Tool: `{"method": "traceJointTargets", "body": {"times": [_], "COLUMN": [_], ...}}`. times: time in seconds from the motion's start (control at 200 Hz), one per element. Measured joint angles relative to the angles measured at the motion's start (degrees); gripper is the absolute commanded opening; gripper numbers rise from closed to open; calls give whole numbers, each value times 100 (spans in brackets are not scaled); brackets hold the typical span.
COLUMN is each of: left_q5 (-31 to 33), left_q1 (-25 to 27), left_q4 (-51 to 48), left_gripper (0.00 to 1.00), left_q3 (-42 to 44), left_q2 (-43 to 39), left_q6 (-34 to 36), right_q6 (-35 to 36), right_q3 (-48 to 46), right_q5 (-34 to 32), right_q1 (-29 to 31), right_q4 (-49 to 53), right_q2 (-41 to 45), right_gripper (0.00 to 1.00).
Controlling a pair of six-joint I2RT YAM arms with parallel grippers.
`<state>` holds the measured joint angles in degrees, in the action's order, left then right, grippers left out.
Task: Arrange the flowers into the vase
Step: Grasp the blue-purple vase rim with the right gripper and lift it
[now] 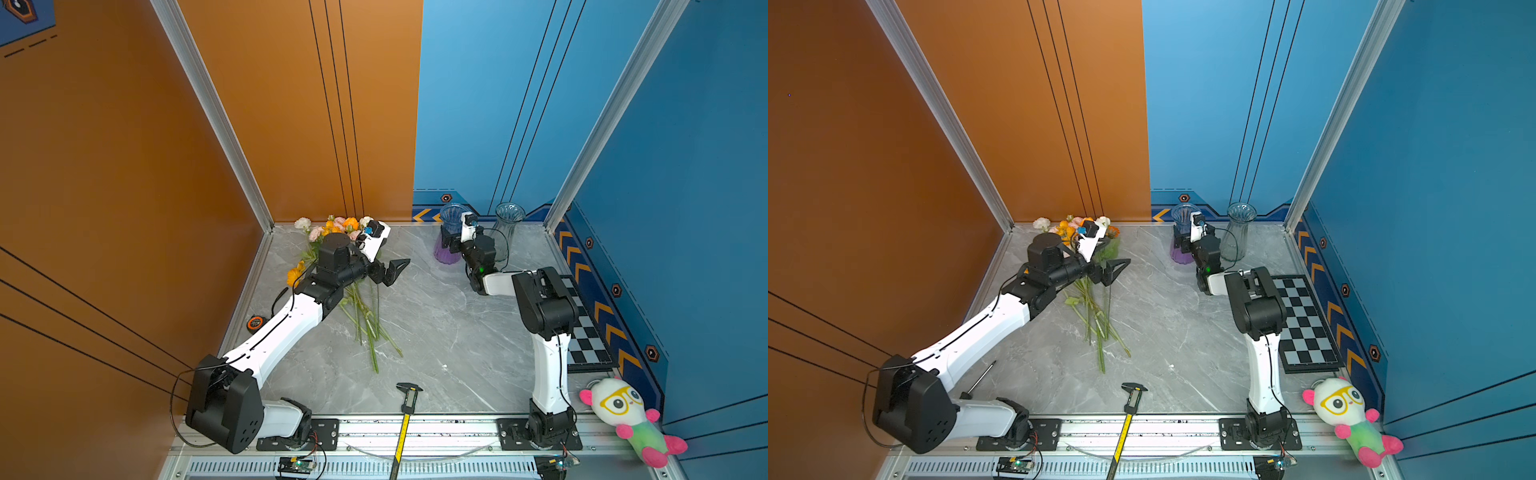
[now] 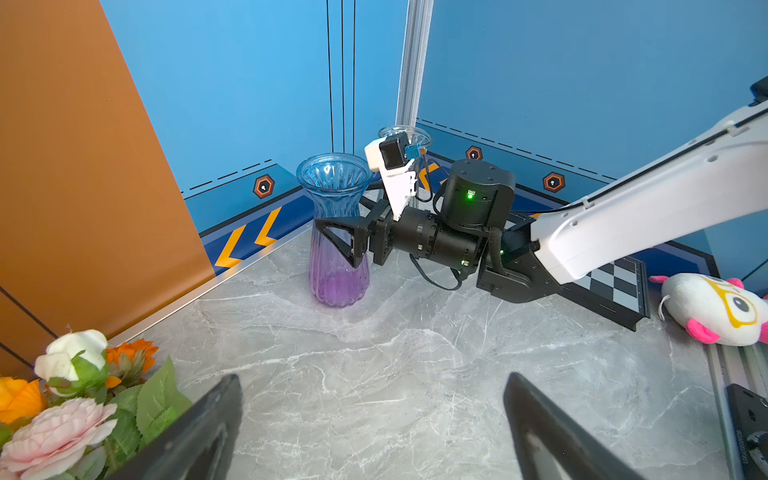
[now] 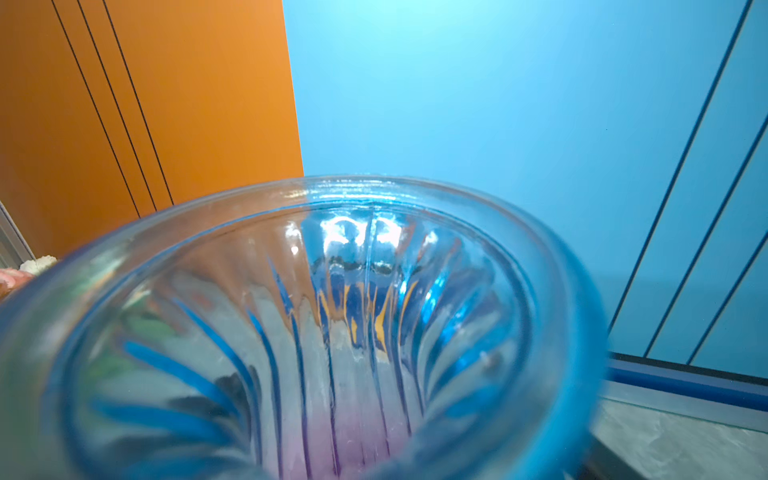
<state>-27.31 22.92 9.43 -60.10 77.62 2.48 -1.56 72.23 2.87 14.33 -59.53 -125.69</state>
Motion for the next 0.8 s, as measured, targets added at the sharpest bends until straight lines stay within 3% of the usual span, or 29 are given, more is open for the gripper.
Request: {"method": "traceJointTargets", "body": {"times": [0.36,0.801], "left_q5": [-2,-2], "left_q1": [0,0], "left_q4": [2,2], "left_gripper": [98,98], "left_q3": [0,0], "left_q2": [0,0], "left_q6": [0,0], "right_q6": [-186,-280], "right_q3": [350,431], "right_q5": [109,271], "right_q1": [-7,-9], "right_q4": [-55,-232], "right_q2": [-254,-348], "right_gripper": [91,67]}}
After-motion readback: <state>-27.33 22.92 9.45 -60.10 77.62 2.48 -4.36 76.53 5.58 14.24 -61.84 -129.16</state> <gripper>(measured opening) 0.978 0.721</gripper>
